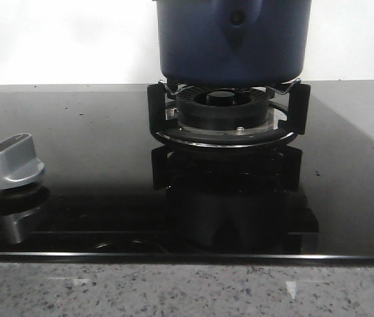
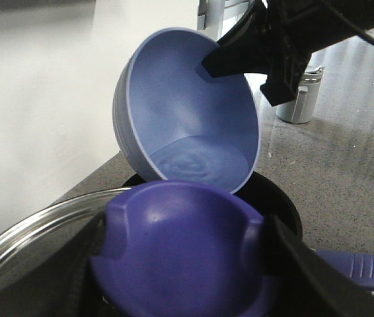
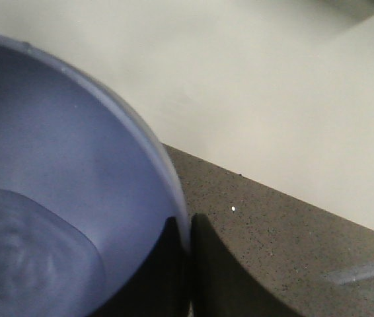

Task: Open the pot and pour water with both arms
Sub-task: 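Hold the bowl tilted to pour its water into the saucepan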

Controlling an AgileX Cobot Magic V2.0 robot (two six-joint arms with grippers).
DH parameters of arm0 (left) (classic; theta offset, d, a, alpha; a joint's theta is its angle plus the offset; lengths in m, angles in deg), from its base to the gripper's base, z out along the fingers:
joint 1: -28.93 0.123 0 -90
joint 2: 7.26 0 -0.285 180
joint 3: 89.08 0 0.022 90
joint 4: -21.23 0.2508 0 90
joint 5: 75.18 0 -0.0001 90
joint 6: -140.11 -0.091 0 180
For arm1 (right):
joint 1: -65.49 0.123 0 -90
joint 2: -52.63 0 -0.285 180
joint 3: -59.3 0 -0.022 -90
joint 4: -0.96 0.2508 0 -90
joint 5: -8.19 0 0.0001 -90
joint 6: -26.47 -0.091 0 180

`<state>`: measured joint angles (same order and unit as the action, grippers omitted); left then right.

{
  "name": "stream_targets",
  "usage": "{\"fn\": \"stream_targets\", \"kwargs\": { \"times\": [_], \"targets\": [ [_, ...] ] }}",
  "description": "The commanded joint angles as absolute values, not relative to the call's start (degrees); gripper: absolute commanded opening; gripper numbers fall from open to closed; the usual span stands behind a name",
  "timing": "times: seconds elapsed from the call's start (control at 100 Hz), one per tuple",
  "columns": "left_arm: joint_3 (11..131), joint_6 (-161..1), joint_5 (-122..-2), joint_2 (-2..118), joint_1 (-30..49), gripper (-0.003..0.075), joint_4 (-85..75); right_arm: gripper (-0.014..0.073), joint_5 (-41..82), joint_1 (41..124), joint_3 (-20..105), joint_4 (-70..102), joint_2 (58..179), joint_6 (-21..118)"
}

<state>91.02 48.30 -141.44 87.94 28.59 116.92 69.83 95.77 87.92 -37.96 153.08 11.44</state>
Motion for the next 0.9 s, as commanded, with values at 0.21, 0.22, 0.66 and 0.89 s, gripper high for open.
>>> {"fn": "stream_targets", "kwargs": {
  "times": [0.21,0.22,0.66,0.89],
  "targets": [
    [93.1,48.8,-141.9,85.0,28.8,0.0284,111.1,-0.0063,64.8,97.4,89.2,-48.1,150.6,8.5],
    [93.1,48.8,-141.9,85.0,28.8,0.0284,111.1,-0.0063,64.8,97.4,89.2,-48.1,150.6,8.5],
    [93.1,48.8,-141.9,85.0,28.8,0.0284,111.1,-0.0062,66.1,103.3,89.2,-62.0,150.6,8.2],
    [93.1,48.8,-141.9,85.0,28.8,0.0284,111.1,-0.0062,68.2,105.9,89.2,-69.9,150.6,7.7]
  ]
}}
